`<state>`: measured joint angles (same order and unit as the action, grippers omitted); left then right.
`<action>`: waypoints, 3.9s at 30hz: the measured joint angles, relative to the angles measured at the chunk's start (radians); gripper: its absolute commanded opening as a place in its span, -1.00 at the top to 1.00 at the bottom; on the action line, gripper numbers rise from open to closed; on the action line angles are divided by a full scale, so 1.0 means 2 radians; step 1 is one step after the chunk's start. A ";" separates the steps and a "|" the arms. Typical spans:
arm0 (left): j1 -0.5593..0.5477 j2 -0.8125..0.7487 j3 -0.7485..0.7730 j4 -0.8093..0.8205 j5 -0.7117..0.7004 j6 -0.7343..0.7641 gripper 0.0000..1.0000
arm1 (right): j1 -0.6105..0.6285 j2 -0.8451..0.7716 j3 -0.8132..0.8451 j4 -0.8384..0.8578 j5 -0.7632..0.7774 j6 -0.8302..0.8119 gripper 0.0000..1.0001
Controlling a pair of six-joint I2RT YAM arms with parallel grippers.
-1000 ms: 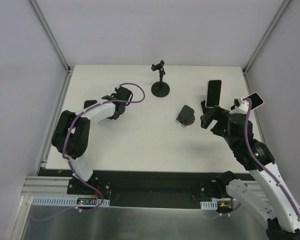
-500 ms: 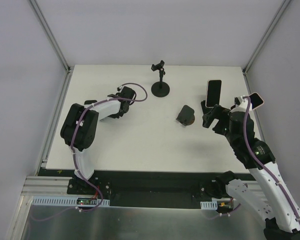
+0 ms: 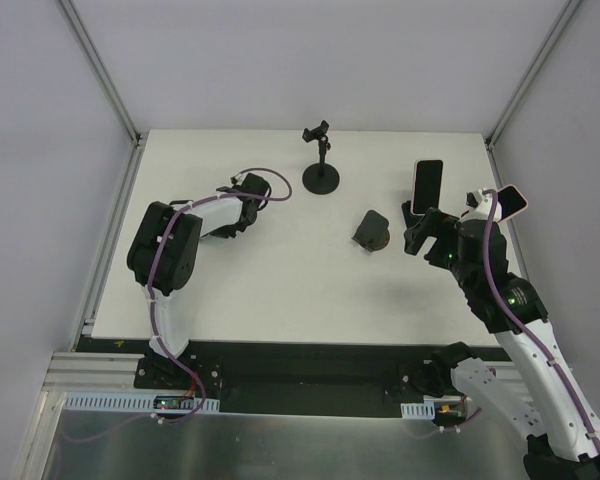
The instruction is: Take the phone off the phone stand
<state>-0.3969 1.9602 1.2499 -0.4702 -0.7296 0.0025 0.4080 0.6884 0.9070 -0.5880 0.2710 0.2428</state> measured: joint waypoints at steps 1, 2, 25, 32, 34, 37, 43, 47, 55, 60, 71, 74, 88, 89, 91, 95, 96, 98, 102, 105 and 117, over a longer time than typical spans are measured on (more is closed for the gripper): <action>0.000 0.000 0.003 -0.002 -0.002 -0.001 0.94 | -0.001 0.000 0.000 0.000 -0.001 0.000 -0.93; 0.001 0.000 0.008 -0.004 -0.003 -0.002 1.00 | -0.002 0.000 0.000 0.000 -0.002 0.000 -0.93; 0.006 0.021 0.048 -0.065 -0.022 -0.071 1.00 | -0.014 -0.003 -0.002 0.004 -0.022 0.000 -0.92; 0.006 0.021 0.049 -0.091 -0.023 -0.086 1.00 | -0.017 -0.003 -0.002 0.004 -0.026 0.000 -0.93; 0.006 0.021 0.049 -0.095 -0.023 -0.089 1.00 | -0.018 -0.003 -0.002 0.005 -0.026 0.000 -0.93; 0.006 0.021 0.049 -0.097 -0.023 -0.089 0.99 | -0.020 -0.003 -0.002 0.005 -0.026 0.000 -0.93; 0.013 0.028 0.067 -0.110 -0.020 -0.089 0.54 | -0.020 -0.003 -0.002 0.008 -0.032 0.000 -0.93; 0.020 0.041 0.076 -0.114 -0.004 -0.089 0.37 | -0.021 -0.005 -0.006 0.008 -0.034 0.000 -0.93; 0.020 0.058 0.088 -0.121 0.008 -0.084 0.06 | -0.024 -0.005 -0.010 0.008 -0.035 0.000 -0.93; 0.020 0.058 0.095 -0.124 0.013 -0.081 -0.29 | -0.025 -0.003 -0.010 0.008 -0.037 0.000 -0.93; 0.032 0.057 0.116 -0.127 0.037 -0.077 -0.57 | -0.026 -0.003 -0.010 0.008 -0.039 0.000 -0.93; 0.039 0.055 0.119 -0.127 0.049 -0.076 -0.57 | -0.026 -0.006 -0.010 0.008 -0.039 0.000 -0.93; 0.052 0.027 0.092 -0.119 0.093 -0.080 -0.67 | -0.029 -0.012 -0.010 0.008 -0.039 0.000 -0.93; 0.052 0.024 0.088 -0.118 0.096 -0.080 -0.68 | -0.029 -0.011 -0.010 0.008 -0.039 0.000 -0.93; 0.052 0.018 0.081 -0.118 0.100 -0.081 -0.74 | -0.029 -0.010 -0.010 0.008 -0.039 0.000 -0.93; 0.052 0.014 0.077 -0.119 0.104 -0.083 -0.79 | -0.029 -0.006 -0.010 0.008 -0.044 0.000 -0.93; 0.052 0.014 0.077 -0.119 0.105 -0.083 -0.80 | -0.029 -0.005 -0.010 0.008 -0.046 -0.001 -0.93; 0.052 0.011 0.077 -0.119 0.113 -0.084 -0.87 | -0.029 -0.002 -0.010 0.008 -0.051 -0.002 -0.93; 0.055 -0.008 0.076 -0.119 0.142 -0.087 -0.97 | -0.029 0.004 -0.010 0.008 -0.060 -0.009 -0.93; 0.055 -0.048 0.072 -0.118 0.176 -0.090 -0.98 | -0.029 0.016 -0.010 0.009 -0.071 -0.014 -0.93; 0.055 -0.407 -0.085 -0.058 0.309 -0.098 -0.98 | 0.007 0.157 0.003 0.019 -0.051 -0.029 -0.93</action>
<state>-0.2867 1.1461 1.0798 -0.5858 -0.1112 -0.1936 0.4213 1.0027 0.9127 -0.5491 0.1684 0.1852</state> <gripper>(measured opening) 0.992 0.963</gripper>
